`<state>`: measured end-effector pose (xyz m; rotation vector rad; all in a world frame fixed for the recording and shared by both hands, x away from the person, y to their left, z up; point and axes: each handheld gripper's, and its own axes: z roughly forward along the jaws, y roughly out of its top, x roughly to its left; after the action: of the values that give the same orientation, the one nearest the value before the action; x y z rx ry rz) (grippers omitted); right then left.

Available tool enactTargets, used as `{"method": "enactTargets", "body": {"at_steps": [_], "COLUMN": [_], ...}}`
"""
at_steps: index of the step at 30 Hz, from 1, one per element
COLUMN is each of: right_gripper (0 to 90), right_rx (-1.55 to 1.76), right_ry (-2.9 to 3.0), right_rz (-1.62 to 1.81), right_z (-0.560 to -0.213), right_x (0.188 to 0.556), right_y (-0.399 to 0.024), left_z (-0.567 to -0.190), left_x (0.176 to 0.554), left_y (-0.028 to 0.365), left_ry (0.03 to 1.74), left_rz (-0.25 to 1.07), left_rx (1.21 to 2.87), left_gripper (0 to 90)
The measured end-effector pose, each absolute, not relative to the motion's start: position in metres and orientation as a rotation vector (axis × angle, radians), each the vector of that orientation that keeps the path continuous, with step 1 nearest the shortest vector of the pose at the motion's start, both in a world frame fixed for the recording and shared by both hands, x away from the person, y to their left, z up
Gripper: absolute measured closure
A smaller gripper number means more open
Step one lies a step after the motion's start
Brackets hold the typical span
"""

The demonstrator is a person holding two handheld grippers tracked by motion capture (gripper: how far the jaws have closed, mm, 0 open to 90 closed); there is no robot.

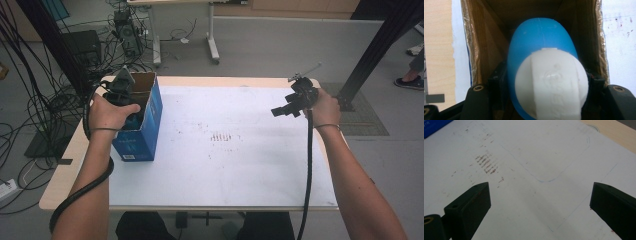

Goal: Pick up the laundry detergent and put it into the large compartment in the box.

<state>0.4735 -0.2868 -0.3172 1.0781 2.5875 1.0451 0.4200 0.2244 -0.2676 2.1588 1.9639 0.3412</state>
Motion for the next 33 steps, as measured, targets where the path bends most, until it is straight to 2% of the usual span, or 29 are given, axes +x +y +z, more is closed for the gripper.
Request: {"method": "enactTargets", "body": {"at_steps": [33], "right_gripper": [3.1], "right_rx": [1.072], "right_ry": [2.590], "right_rz": [1.048], "right_z": [-0.3175], "right_x": [0.4743], "right_y": [-0.2843], "left_z": [-0.2689], "left_x": [0.4205], "left_y": [0.2246], "left_ry": [1.975], "left_rz": [0.334], "left_rx": [2.141], "left_gripper": [36.9]}}
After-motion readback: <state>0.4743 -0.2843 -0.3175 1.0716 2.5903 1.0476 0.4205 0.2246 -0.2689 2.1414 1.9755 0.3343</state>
